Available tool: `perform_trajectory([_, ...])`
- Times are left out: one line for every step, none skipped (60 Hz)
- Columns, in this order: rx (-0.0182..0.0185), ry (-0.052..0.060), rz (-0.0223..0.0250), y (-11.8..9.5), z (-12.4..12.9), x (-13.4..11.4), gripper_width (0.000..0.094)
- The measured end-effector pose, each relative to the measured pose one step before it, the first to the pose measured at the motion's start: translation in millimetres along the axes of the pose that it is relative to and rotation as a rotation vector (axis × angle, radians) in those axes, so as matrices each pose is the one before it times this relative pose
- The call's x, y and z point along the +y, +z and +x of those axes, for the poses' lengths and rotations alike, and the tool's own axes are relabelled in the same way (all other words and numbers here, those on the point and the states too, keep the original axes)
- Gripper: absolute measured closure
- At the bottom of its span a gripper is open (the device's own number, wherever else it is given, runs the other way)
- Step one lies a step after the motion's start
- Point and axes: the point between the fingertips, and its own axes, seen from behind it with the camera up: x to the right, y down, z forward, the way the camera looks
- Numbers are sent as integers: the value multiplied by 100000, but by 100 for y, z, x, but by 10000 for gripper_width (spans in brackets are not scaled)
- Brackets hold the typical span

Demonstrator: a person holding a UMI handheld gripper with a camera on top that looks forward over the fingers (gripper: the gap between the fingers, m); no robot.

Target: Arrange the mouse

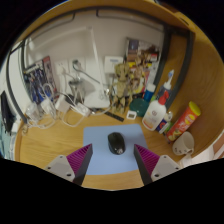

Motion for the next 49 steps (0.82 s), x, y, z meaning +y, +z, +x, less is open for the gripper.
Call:
perform_trajectory([-125,-37,1701,-854,-184,-520,97])
perform_trajectory([121,58,1644,-867,-232,-549,100])
perform_trajectory([126,67,1500,-864,-239,-576,97])
perform_trajectory([118,137,1419,-841,-256,-571,97])
perform_trajectory([39,159,1421,-824,-287,-570,97])
perform_trajectory([192,379,1340,-823,-399,-621,97])
perform_trajectory([-67,162,1407,-807,-346,-589,95])
perform_trajectory([270,248,1429,-743,-510,-643,94])
perform_trajectory([-352,162,1543,-822,-338,-622,93])
perform_trajectory([-788,-42,1648,-794,-269,-637,94])
perform_trajectory([-596,38,1675,-760,-402,-650,93])
perform_trajectory([-655,4,1611,-740,-459,-650,96])
perform_trajectory([-670,40,1569,-740,-464,-626,96])
perform_trajectory([-665,26,1560,-693,-444,-596,98])
perform_trajectory([-651,1,1475,-649,-422,-569,94])
perform_trajectory([-546,-59,1450,-640,-437,-522,96])
perform_trajectory([-101,-17,1362,-551,-533,-489,96])
perform_trajectory([-6,-103,1370,-568,-574,-481,99])
perform_trajectory([-610,-164,1171,-541,-284,-478,97])
perform_trajectory([-528,-129,1158,-503,-406,-396,98])
perform_trajectory([-617,-132,979,-438,-388,-356,98])
perform_trajectory([-695,-119,767,-428,-398,-292,99])
perform_trajectory([-635,-53,662,-377,-403,-208,99])
perform_trajectory([-524,-22,554,-374,-382,-172,98])
perform_trajectory([-400,-11,550,-350,-340,-187,99])
perform_trajectory([-329,-22,548,-323,-310,-139,100])
perform_trajectory([-113,-65,613,-360,-375,65,101])
perform_trajectory([-232,-66,242,-278,-221,-92,100])
perform_trajectory([-130,-47,247,-284,-270,-15,100])
perform_trajectory([-180,-124,113,-248,-166,-13,99])
perform_trajectory([-129,-202,47,-216,-155,20,97])
perform_trajectory([-94,-276,60,-225,-138,42,98])
perform_trajectory([-96,-251,-54,-191,-143,70,98])
perform_trajectory([-114,-193,-70,-209,-154,67,100])
perform_trajectory([-186,-74,21,-204,-162,69,99])
perform_trajectory([-262,-8,58,-200,-180,77,97])
perform_trajectory([-357,83,16,-215,-185,75,98])
perform_trajectory([-319,-18,-1,-185,-161,77,100])
perform_trajectory([-126,-257,75,-201,-191,213,100])
perform_trajectory([-173,-300,-185,-132,-89,110,101])
perform_trajectory([-79,-193,-192,-155,-112,97,102])
perform_trajectory([-91,-81,-275,-145,-90,117,102])
perform_trajectory([-25,-132,-298,-145,-90,133,102])
perform_trajectory([-39,-108,-262,-137,-51,118,101])
perform_trajectory([-22,-65,-108,-119,-57,125,100])
perform_trajectory([5,-9,-26,-111,-68,109,99])
perform_trajectory([20,-66,-126,-110,-53,98,99])
perform_trajectory([23,-135,-170,-104,-36,126,98])
perform_trajectory([27,-156,-205,-101,-16,121,98])
